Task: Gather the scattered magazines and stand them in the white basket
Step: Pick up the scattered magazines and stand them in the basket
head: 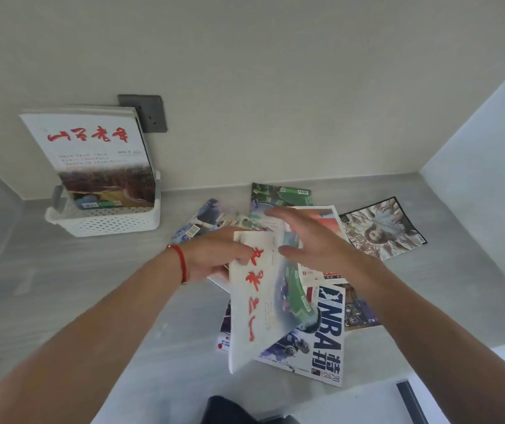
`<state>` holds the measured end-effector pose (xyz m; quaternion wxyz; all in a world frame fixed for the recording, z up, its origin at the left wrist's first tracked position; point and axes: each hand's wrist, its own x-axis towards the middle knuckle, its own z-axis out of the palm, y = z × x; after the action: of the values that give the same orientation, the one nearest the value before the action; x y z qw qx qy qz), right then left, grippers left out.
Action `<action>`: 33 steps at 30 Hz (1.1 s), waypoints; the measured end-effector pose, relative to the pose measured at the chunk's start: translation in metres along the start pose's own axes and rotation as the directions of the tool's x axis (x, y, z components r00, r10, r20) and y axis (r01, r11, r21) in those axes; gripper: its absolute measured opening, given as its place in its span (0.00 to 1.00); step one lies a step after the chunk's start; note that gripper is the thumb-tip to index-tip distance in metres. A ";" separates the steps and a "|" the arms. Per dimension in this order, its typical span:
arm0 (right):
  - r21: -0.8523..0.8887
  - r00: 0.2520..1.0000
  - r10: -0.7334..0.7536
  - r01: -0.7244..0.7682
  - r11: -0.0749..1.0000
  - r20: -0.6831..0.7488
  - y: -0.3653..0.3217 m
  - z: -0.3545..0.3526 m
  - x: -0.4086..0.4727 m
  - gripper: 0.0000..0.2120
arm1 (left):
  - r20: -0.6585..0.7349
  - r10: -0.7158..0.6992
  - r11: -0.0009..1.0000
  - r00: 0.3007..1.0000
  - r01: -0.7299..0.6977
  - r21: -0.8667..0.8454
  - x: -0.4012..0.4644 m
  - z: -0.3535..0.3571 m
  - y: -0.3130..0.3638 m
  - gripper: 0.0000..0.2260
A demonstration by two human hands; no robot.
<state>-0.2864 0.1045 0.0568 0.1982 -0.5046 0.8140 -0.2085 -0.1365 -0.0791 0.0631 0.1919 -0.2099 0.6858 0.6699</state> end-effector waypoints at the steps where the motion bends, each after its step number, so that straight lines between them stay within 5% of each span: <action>1: 0.028 0.996 -0.007 0.004 1.000 0.091 -0.008 -0.001 0.015 0.33 | -0.043 0.025 0.994 0.999 -0.020 0.108 -0.007 -0.014 0.006 0.17; 3: 0.079 0.981 -0.015 0.000 0.997 0.196 -0.026 -0.002 0.042 0.24 | -0.173 0.112 0.958 0.979 -0.060 0.281 -0.019 -0.043 0.015 0.16; 6: 0.236 0.987 -0.021 -0.018 0.972 0.161 -0.052 0.007 0.073 0.05 | -0.338 0.182 0.951 0.923 -0.078 0.299 -0.036 -0.092 0.003 0.06; 8: 0.348 0.995 0.001 -0.035 0.937 0.099 -0.064 0.018 0.088 0.05 | -0.461 0.238 0.956 0.855 -0.122 0.268 -0.051 -0.123 -0.020 0.06; 12: 0.506 0.999 0.032 -0.034 0.862 0.014 -0.079 0.034 0.110 0.11 | -0.755 0.236 0.968 0.612 -0.213 0.130 -0.072 -0.156 -0.090 0.20; 13: 0.536 0.999 0.042 -0.044 0.843 0.017 -0.082 0.035 0.115 0.11 | -0.779 0.153 0.975 0.608 -0.223 0.016 -0.073 -0.156 -0.108 0.25; 15: 0.574 0.998 0.059 -0.070 0.816 0.038 -0.089 0.040 0.125 0.11 | -0.707 -0.030 0.924 0.706 -0.250 -0.289 -0.067 -0.148 -0.135 0.36; 18: 0.644 0.995 0.053 -0.095 0.759 0.085 -0.097 0.046 0.142 0.13 | -0.552 -0.078 0.787 0.830 -0.288 -0.545 -0.053 -0.141 -0.144 0.36; 21: 0.723 0.990 0.049 -0.130 0.678 0.133 -0.105 0.050 0.158 0.17 | -0.549 -0.022 0.819 0.835 -0.300 -0.489 -0.046 -0.149 -0.138 0.21; 24: 0.759 0.993 0.076 -0.120 0.640 0.093 -0.118 0.048 0.175 0.15 | -0.728 -0.024 0.897 0.685 -0.307 -0.317 -0.057 -0.175 -0.135 0.08; 26: 0.735 0.993 0.117 -0.078 0.674 -0.002 -0.129 0.046 0.189 0.11 | -0.819 0.070 0.947 0.569 -0.296 -0.125 -0.068 -0.202 -0.128 0.07; 33: 0.671 0.908 0.264 0.025 0.741 -0.326 -0.179 0.051 0.249 0.04 | -0.875 0.349 0.925 0.334 -0.274 0.264 -0.104 -0.291 -0.073 0.06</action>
<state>-0.2292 -0.2000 0.0827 0.2059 -0.2932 0.7411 -0.5678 -0.0040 -0.3676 0.0668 -0.3375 -0.3986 0.7274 0.4452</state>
